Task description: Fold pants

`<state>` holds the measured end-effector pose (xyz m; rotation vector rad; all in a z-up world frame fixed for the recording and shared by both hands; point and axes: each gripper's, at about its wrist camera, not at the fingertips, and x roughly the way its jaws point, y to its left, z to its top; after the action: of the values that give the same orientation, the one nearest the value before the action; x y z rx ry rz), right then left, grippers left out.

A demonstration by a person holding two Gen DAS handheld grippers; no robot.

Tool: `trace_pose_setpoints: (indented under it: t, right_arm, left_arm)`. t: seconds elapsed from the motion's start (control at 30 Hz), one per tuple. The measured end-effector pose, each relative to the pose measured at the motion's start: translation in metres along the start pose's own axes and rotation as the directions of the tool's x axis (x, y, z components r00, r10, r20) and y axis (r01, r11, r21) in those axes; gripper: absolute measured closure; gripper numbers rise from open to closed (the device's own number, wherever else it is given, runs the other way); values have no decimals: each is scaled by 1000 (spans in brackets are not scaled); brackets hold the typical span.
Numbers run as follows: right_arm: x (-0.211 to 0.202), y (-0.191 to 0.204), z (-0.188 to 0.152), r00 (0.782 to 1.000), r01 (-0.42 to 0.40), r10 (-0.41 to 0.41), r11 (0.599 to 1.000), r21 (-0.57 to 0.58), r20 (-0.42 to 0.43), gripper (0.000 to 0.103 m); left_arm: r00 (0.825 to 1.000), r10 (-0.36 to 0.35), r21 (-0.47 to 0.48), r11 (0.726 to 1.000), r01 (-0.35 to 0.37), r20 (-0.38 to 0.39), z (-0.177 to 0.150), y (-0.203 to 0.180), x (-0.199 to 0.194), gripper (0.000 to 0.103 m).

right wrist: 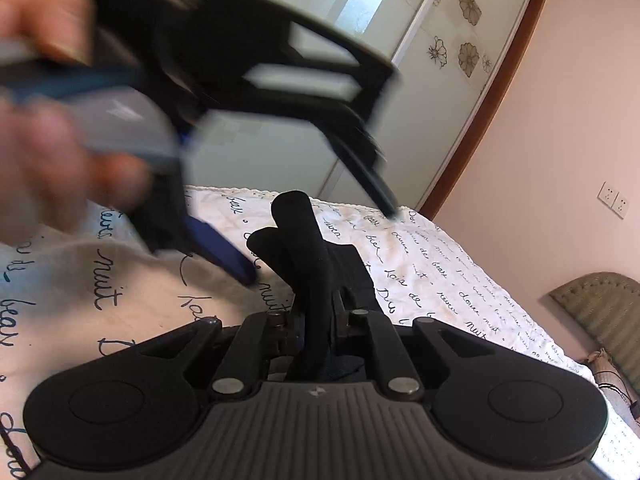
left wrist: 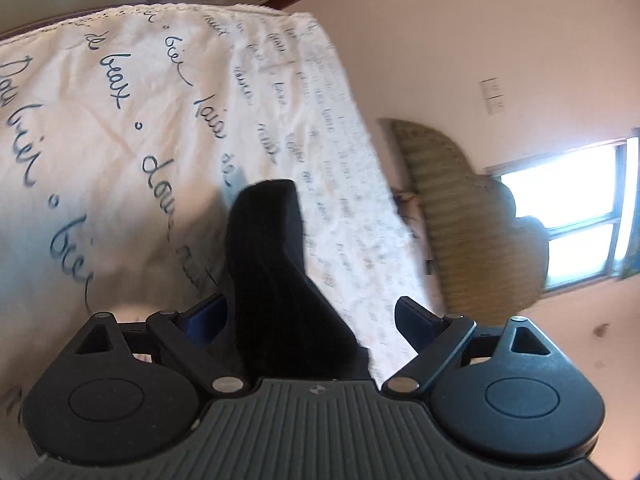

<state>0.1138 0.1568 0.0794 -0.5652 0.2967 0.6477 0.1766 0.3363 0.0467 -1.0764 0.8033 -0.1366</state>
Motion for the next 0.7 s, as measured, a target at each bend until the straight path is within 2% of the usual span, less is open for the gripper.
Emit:
trace_pose_setpoints:
  t: [0.03,0.07,0.1,0.13,0.2,0.23,0.27,0.3,0.33,0.37,0.4,0.43,0.5,0.57,0.63,0.67,0.7]
  right_arm:
    - [1,1,0,1000,-2,2,1000,4,-1,93]
    - [1,0,0,1000,-6,6,1000,11,-2,93]
    - [2,0,0,1000,-11,11,1000,15,-6,93]
    - [3,-1,-1,1000,-14,15,1000,25,-9,93]
    - [4,-3,-1,1000,-21,22,997,73,-18,93]
    - [5,-5,-1,999,-41,44,994,103,-29,91]
    - [6,-7,-2,997,-54,60,990,129,-42,82]
    - [6,-10,-4,996,-63,72,985,159,-53,66]
    - [3,-14,-6,995,-73,85,978,193,-53,57]
    - [-3,-21,-9,993,-100,111,965,242,-35,43]
    - [-9,-31,-13,989,-140,149,941,307,-8,36]
    - [-14,-44,-18,983,-176,186,907,382,11,34]
    - [-22,-73,-29,967,-232,252,812,536,36,33]
    - [-22,-112,-50,938,-295,335,618,729,95,33]
    - [-15,-143,-69,921,-277,374,424,862,112,32]
    - [-11,-155,-77,912,-266,392,343,901,120,31]
    - [-7,-164,-83,904,-259,407,280,924,130,31]
  left_arm:
    - [999,42,15,999,-42,0,4,-1,9,21]
    - [996,90,27,996,-90,-8,8,-1,17,36]
    - [991,128,46,991,-126,-27,11,-2,25,46]
    - [988,148,67,987,-145,-44,14,-2,32,64]
    - [983,180,93,980,-175,-44,16,-2,38,68]
    - [980,196,110,975,-191,-40,16,-3,39,75]
    - [976,213,131,969,-207,-33,16,-4,39,77]
    - [974,226,148,964,-220,-25,16,-4,39,77]
    - [969,245,173,955,-239,-14,15,-6,39,77]
    - [964,265,207,943,-259,1,13,-10,38,77]
    - [958,285,246,928,-281,20,10,-15,38,77]
    - [953,300,283,912,-298,38,6,-20,37,77]
    - [943,326,346,879,-329,69,-1,-30,37,78]
    - [934,343,402,845,-353,101,-9,-42,36,80]
    - [929,348,441,819,-368,129,-17,-52,35,80]
    - [927,347,456,809,-372,142,-20,-57,35,81]
    - [926,346,467,801,-375,150,-24,-60,35,81]
